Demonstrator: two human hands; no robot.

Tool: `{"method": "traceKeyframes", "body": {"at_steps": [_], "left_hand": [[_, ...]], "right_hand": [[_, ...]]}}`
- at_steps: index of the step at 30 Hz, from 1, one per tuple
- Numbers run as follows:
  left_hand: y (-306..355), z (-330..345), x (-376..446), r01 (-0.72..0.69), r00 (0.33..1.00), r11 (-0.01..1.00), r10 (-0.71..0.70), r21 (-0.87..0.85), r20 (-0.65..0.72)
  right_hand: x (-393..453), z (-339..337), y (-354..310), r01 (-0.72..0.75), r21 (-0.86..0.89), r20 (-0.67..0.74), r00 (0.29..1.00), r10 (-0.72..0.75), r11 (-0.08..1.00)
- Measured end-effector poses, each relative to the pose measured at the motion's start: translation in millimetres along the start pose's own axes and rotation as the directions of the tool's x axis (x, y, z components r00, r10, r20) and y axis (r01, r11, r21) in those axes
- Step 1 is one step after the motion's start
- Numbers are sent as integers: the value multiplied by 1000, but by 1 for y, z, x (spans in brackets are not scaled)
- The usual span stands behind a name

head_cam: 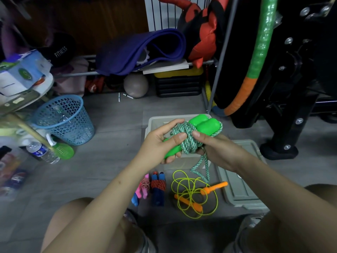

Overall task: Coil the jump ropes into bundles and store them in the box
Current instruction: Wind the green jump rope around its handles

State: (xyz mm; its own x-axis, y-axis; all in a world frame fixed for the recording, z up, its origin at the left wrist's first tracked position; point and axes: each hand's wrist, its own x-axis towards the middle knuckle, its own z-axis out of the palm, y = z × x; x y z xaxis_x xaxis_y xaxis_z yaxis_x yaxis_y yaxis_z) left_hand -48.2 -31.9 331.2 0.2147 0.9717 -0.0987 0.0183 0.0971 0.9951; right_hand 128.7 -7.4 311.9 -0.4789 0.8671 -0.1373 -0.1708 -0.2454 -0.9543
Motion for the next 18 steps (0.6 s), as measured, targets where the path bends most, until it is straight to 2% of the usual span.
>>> {"method": "traceKeyframes", "body": {"at_steps": [5, 9, 12, 18], "left_hand": [[-2, 6, 0, 18, 999, 1000, -17, 17, -47], [-7, 11, 1, 8, 987, 998, 3, 65, -161], [-12, 12, 5, -38, 977, 988, 68, 148, -204], [-14, 17, 6, -55, 974, 987, 87, 150, -211]], "right_hand": [[-1, 4, -4, -10, -223, -82, 997, -9, 975], [0, 2, -6, -68, -349, -159, 987, 13, 935], [3, -1, -6, -125, -524, -273, 962, -27, 842], [6, 0, -2, -128, -572, -370, 922, -116, 810]]}}
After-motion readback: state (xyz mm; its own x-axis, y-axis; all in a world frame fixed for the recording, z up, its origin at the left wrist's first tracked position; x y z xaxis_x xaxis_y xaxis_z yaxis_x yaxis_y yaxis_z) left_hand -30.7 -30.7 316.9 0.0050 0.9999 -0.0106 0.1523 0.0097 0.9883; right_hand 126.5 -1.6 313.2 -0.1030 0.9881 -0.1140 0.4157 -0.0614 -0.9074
